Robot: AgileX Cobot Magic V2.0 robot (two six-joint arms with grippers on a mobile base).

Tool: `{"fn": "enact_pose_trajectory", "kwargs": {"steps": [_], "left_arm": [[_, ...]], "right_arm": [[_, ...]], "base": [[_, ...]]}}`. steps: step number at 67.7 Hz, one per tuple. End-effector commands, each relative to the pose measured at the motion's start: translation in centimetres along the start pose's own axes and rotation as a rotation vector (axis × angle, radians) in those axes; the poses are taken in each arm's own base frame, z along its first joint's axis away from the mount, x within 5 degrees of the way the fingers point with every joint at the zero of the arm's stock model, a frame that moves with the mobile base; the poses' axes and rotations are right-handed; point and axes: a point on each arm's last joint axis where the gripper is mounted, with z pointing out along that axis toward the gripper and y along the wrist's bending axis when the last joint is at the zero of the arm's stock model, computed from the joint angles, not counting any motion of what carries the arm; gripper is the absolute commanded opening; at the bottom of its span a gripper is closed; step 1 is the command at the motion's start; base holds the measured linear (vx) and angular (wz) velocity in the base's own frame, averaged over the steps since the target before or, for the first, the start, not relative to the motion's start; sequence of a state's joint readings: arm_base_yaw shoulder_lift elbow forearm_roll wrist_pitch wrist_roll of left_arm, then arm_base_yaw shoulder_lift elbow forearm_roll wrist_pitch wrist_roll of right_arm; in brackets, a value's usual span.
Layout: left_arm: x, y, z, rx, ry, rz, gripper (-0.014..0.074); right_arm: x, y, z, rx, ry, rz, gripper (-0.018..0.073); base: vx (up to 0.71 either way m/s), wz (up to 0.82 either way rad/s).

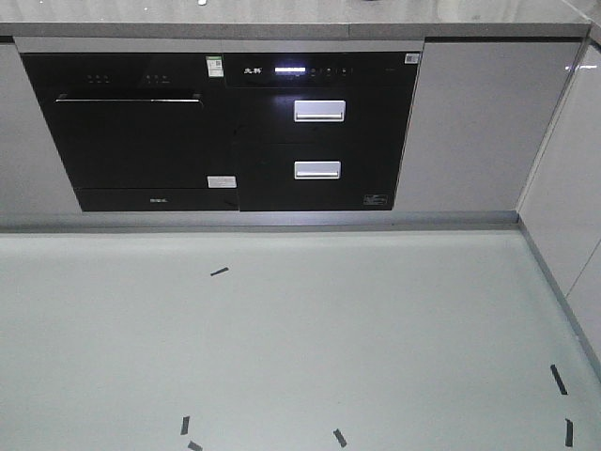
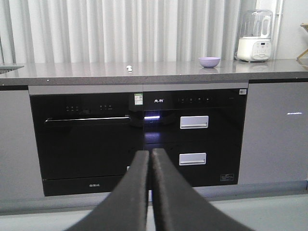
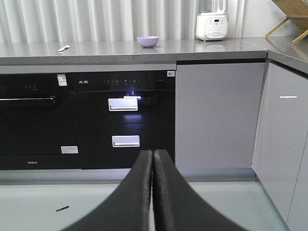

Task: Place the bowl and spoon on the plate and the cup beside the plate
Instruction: 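Drive the base toward the counter holding the white spoon and lilac bowl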

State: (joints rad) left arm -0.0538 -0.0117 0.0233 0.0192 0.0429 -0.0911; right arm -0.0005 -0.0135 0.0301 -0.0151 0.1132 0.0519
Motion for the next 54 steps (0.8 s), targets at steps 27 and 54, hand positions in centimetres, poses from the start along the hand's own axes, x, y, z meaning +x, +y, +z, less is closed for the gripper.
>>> {"fn": "enact_pose_trajectory", "kwargs": {"steps": [27, 54], "left_arm": [[-1.40, -0.14, -0.23, 0.016, -0.110, -0.014, -0.0006], [-1.40, -0.14, -0.23, 0.016, -0.110, -0.014, -0.0006]], "right_arm": [[-0.43, 0.01, -0.03, 0.000, -0.071, -0.011, -0.0011], [-0.43, 0.01, -0.03, 0.000, -0.071, -0.011, -0.0011]], "base": [[0.16, -0.05], [0.17, -0.04]]}}
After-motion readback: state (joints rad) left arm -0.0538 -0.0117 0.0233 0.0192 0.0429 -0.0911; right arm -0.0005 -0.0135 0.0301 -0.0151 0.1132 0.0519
